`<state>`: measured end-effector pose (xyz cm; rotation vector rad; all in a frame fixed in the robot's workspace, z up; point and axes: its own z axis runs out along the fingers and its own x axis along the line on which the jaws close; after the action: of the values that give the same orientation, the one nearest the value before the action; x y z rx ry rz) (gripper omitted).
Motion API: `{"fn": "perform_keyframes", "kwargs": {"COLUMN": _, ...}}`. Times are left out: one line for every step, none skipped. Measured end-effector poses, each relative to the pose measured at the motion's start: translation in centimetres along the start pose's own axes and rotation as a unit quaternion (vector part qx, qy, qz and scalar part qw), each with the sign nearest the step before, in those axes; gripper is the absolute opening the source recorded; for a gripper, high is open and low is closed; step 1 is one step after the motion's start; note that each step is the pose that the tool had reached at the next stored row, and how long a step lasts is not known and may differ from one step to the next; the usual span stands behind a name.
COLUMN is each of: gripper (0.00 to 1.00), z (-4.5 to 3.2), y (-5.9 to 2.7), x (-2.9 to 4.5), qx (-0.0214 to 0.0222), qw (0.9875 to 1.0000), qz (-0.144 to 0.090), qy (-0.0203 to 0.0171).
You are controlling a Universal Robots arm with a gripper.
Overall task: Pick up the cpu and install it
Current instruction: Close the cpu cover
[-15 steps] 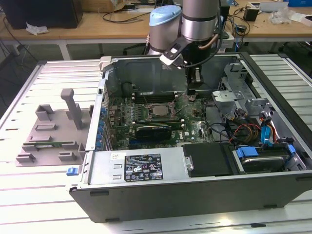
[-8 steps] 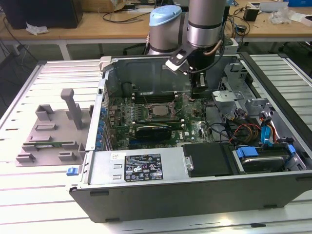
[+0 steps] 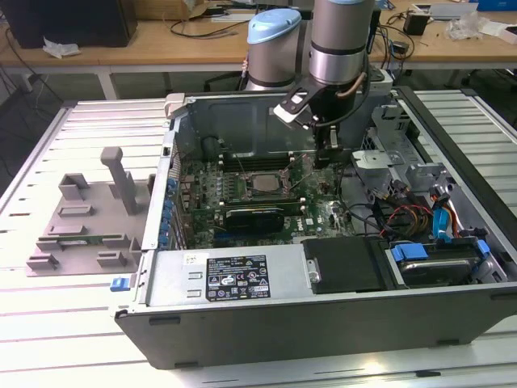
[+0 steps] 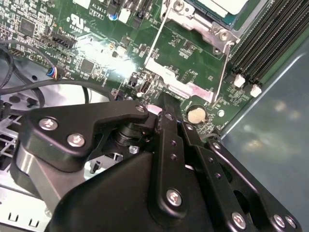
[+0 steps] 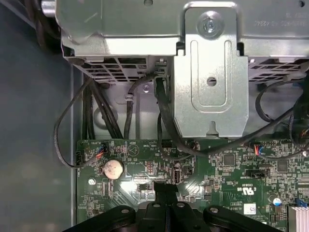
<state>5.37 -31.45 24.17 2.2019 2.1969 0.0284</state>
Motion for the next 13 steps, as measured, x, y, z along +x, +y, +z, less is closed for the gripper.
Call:
{"fn": "perform_keyframes", "kwargs": {"gripper": 0.11, "z": 0.02, "y": -0.15, "x": 0.0, "qx": 0.0, "qw": 1.0, "qz": 0.0, "qy": 0.0}}
{"fn": "perform_keyframes", "kwargs": {"gripper": 0.11, "z": 0.03, "y": -0.35, "x": 0.0, "qx": 0.0, "qw": 1.0, "qz": 0.0, "qy": 0.0}}
{"fn": "perform_keyframes", "kwargs": {"gripper": 0.11, "z": 0.04, "y": -0.45, "x": 0.0, "qx": 0.0, "qw": 1.0, "qz": 0.0, "qy": 0.0}}
{"fn": "perform_keyframes", "kwargs": {"gripper": 0.11, "z": 0.03, "y": -0.54, "x": 0.0, "qx": 0.0, "qw": 1.0, "qz": 0.0, "qy": -0.0001}}
{"fn": "perform_keyframes", "kwargs": {"gripper": 0.11, "z": 0.03, "y": -0.66, "x": -0.01, "qx": 0.0, "qw": 1.0, "qz": 0.0, "qy": 0.0}}
{"fn": "perform_keyframes", "kwargs": {"gripper": 0.11, "z": 0.03, "y": -0.68, "x": 0.0, "qx": 0.0, "qw": 1.0, "qz": 0.0, "qy": 0.0}}
{"fn": "perform_keyframes", "kwargs": {"gripper": 0.11, "z": 0.03, "y": -0.68, "x": 0.0, "qx": 0.0, "qw": 1.0, "qz": 0.0, "qy": 0.0}}
{"fn": "perform_keyframes", "kwargs": {"gripper": 0.11, "z": 0.03, "y": -0.69, "x": 0.0, "qx": 0.0, "qw": 1.0, "qz": 0.0, "qy": 0.0}}
{"fn": "perform_keyframes", "kwargs": {"gripper": 0.11, "z": 0.03, "y": -0.73, "x": 0.0, "qx": 0.0, "qw": 1.0, "qz": 0.0, "qy": 0.0}}
{"fn": "perform_keyframes", "kwargs": {"gripper": 0.11, "z": 0.03, "y": -0.79, "x": 0.0, "qx": 0.0, "qw": 1.0, "qz": 0.0, "qy": 0.0}}
{"fn": "perform_keyframes", "kwargs": {"gripper": 0.11, "z": 0.02, "y": -0.89, "x": 0.0, "qx": 0.0, "qw": 1.0, "qz": 0.0, "qy": 0.0}}
{"fn": "perform_keyframes", "kwargs": {"gripper": 0.11, "z": 0.02, "y": -1.11, "x": 0.0, "qx": 0.0, "qw": 1.0, "qz": 0.0, "qy": 0.0}}
{"fn": "perform_keyframes", "kwargs": {"gripper": 0.11, "z": 0.01, "y": -1.26, "x": 0.0, "qx": -0.0001, "qw": 1.0, "qz": 0.0, "qy": 0.0}}
